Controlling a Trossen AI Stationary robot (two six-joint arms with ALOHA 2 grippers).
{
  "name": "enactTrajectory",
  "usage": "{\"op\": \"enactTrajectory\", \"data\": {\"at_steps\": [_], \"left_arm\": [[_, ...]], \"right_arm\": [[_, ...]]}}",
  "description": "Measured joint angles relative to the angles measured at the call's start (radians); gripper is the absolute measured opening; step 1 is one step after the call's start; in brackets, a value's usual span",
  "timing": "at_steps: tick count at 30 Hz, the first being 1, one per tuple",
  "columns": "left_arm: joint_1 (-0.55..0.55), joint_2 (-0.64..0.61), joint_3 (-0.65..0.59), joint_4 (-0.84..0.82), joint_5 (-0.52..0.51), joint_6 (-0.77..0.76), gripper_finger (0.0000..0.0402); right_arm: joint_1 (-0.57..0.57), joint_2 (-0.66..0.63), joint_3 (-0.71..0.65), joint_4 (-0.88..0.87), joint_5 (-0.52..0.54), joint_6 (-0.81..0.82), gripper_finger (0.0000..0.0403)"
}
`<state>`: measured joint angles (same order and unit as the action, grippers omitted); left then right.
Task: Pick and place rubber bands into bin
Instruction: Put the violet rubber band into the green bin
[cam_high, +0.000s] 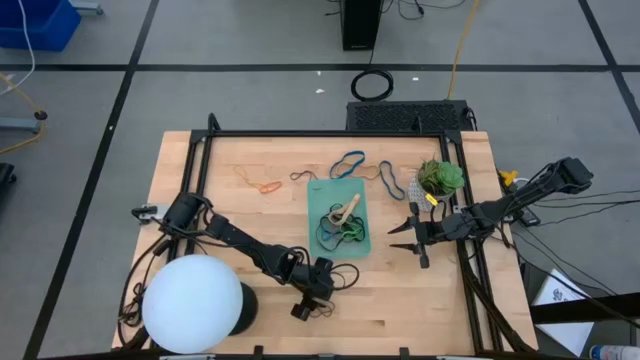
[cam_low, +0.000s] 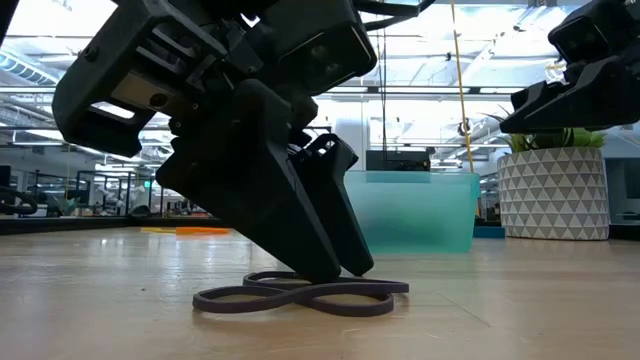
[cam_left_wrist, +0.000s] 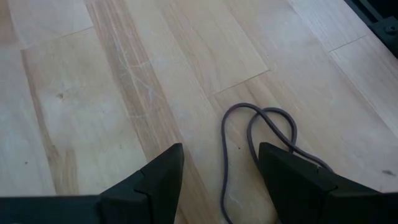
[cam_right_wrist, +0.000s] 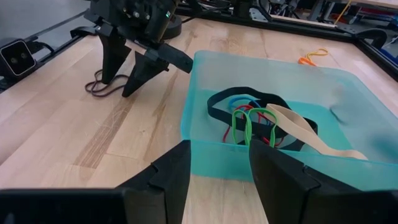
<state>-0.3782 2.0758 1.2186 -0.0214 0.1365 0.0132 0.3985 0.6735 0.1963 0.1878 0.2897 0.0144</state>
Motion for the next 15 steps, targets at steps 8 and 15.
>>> {"op": "enactTrajectory", "data": {"at_steps": [8,15], "left_arm": [[-0.038,0.0,0.0,-0.029,-0.027,0.041,0.0218],[-0.062,-0.003,0.001,-0.059,-0.028,0.04,0.0218]], "right_arm": [[0.0,0.0,0.0,0.0,0.0,0.0,0.0157],[0.0,0.0,0.0,-0.002,0.0,0.0,0.0157]]}}
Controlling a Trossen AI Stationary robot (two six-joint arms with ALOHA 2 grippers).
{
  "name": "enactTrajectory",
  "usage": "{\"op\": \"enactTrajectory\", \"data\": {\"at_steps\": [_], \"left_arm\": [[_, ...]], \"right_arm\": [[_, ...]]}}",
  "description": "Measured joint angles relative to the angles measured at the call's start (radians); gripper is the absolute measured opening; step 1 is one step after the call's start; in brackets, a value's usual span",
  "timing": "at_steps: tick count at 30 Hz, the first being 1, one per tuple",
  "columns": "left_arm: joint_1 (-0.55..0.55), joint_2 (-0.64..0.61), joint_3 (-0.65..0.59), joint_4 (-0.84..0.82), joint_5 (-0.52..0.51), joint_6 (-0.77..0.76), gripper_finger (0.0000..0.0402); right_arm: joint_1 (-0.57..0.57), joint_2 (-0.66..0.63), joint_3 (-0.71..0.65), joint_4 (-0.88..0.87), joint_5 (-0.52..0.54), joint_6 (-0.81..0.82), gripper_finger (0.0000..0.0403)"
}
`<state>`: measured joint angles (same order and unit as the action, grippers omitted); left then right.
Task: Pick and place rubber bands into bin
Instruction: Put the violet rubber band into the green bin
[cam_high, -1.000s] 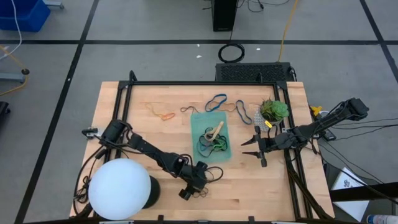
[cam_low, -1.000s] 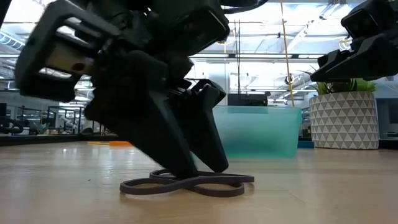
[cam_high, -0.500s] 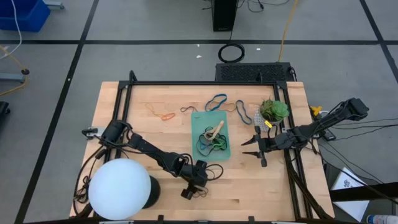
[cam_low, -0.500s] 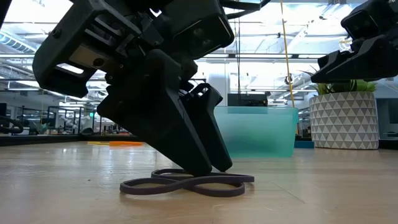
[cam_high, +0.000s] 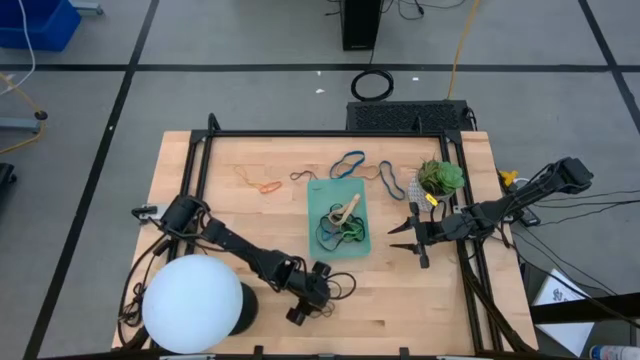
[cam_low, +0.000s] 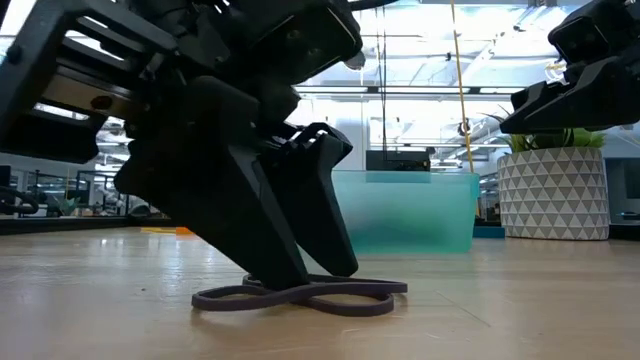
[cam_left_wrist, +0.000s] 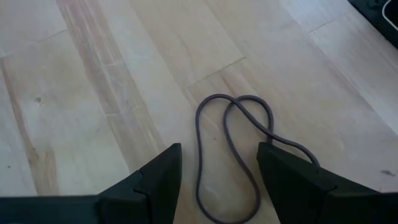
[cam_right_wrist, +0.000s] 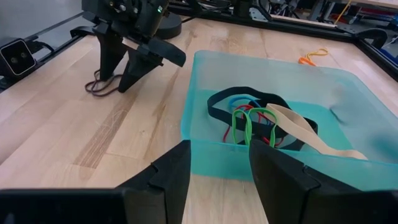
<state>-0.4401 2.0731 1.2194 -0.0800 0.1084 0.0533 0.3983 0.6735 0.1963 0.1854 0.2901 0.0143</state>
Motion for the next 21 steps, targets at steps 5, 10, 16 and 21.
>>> {"op": "enactTrajectory", "data": {"at_steps": [5,10,16,21], "left_arm": [[-0.004,0.0,0.0,-0.002,-0.024,0.006,0.0218],[-0.004,0.0,0.0,-0.003,-0.029,0.015,0.0218],[-0.006,0.001,-0.001,-0.004,-0.028,0.005,0.0171],[-0.005,0.002,-0.002,-0.004,-0.028,-0.036,0.0098]], "right_arm": [[0.0,0.0,0.0,-0.003,0.0,0.0,0.0157],[0.0,0.0,0.0,-0.004,0.0,-0.001,0.0157],[0.0,0.0,0.0,-0.003,0.0,-0.011,0.0157],[0.0,0.0,0.0,-0.003,0.0,-0.012,0.0157]]}}
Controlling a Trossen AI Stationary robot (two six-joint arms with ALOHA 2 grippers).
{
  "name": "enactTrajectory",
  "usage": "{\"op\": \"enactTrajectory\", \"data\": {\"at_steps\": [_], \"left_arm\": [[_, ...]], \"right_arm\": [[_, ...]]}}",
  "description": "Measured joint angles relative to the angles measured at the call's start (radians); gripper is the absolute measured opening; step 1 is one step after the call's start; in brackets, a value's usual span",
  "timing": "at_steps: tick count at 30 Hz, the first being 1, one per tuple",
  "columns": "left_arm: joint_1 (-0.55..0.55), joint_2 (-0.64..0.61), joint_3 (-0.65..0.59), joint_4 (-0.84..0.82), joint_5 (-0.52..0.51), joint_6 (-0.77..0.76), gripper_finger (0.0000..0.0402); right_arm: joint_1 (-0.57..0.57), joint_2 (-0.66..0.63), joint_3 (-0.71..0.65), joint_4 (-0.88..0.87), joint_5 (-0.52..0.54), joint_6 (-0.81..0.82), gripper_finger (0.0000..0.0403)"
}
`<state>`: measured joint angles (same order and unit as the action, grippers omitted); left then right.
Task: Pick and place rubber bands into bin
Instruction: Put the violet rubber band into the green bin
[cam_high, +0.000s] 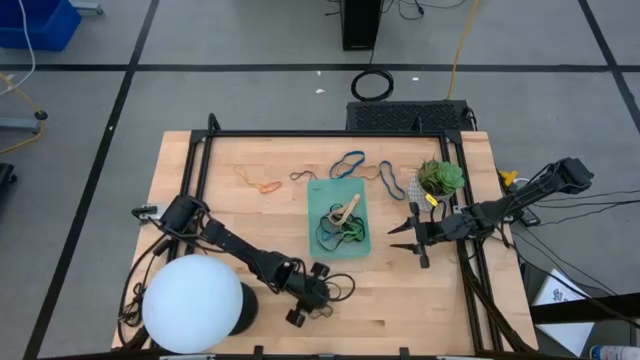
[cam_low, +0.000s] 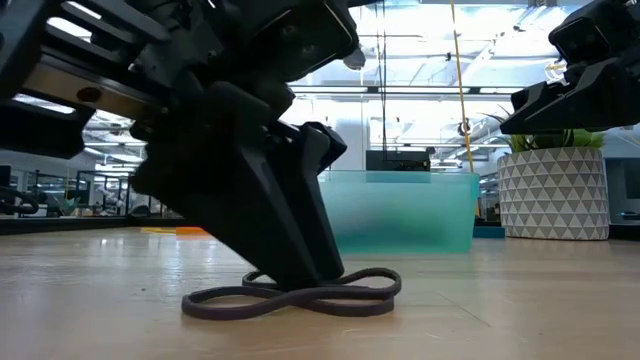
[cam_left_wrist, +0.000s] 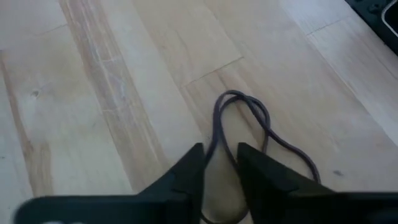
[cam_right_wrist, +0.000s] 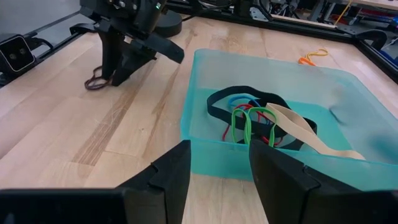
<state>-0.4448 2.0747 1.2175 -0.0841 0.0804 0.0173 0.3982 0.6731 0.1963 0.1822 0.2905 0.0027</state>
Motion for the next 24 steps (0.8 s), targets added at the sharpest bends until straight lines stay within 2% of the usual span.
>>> {"op": "enactTrajectory", "data": {"at_steps": [8,15,24], "left_arm": [[0.013,0.0,-0.001,0.012,-0.001,-0.002,0.0009],[0.018,0.001,-0.001,0.026,0.002,0.025,0.0016],[0.018,-0.007,-0.002,0.041,-0.001,0.03,0.0004]], "right_arm": [[0.0,0.0,0.0,0.0,0.0,0.0,0.0157],[0.0,0.0,0.0,0.0,0.0,0.0,0.0157],[0.0,0.0,0.0,0.0,0.0,-0.015,0.0157]]}}
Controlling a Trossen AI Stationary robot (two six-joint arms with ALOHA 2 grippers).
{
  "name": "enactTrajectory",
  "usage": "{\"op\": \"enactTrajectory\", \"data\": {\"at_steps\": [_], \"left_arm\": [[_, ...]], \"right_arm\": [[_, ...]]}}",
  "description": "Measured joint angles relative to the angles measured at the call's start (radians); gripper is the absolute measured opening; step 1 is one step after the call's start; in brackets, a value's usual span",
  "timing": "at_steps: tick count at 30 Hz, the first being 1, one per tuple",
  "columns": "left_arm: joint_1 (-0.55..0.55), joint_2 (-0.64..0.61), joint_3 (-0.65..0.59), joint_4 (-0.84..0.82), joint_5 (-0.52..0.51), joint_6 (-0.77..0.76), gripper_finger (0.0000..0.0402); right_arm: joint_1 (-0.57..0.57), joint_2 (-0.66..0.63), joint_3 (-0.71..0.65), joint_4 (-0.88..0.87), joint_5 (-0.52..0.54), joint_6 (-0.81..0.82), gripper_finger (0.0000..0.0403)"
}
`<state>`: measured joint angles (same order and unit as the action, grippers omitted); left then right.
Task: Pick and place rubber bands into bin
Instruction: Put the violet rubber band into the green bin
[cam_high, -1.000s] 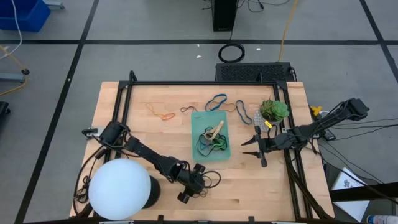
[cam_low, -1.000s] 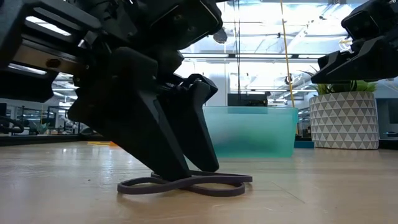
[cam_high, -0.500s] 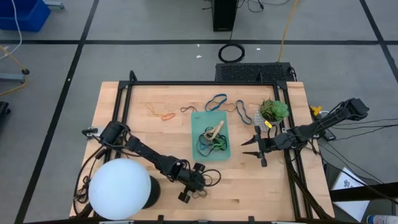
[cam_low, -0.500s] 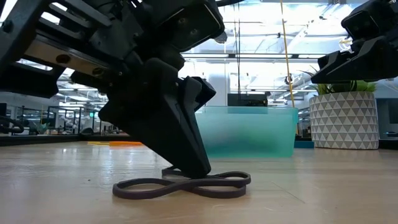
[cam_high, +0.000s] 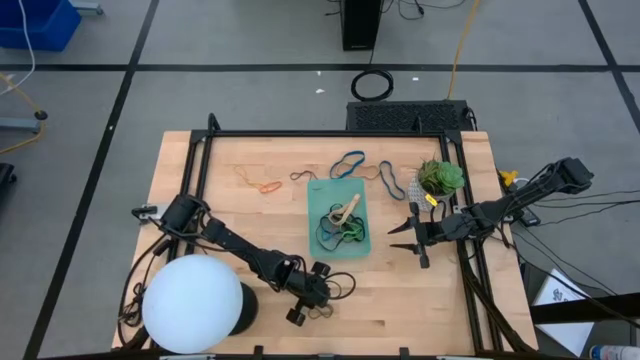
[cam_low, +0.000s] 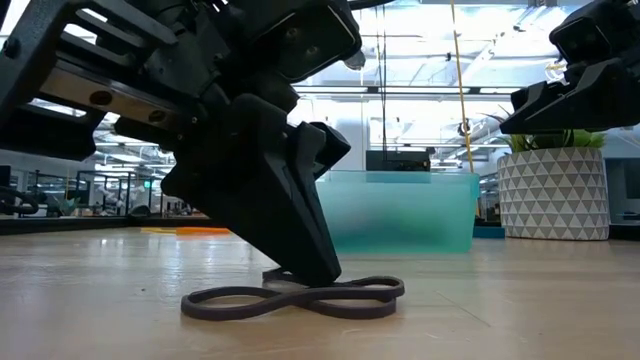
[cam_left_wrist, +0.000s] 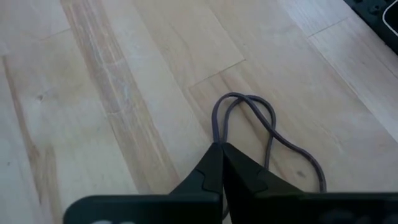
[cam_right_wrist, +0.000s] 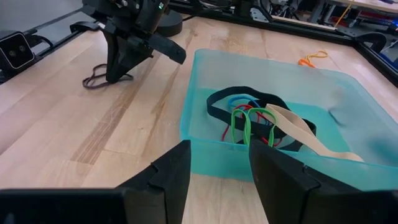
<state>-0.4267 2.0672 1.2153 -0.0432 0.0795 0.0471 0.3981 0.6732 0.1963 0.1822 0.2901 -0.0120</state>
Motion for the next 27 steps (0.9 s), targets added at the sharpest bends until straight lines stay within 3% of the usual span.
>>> {"op": "enactTrajectory", "data": {"at_steps": [27], "left_arm": [[0.036,-0.092,0.0,0.017,0.001,0.024,0.0001]], "right_arm": [[0.0,0.0,0.0,0.001,0.0,0.0,0.0157]]}}
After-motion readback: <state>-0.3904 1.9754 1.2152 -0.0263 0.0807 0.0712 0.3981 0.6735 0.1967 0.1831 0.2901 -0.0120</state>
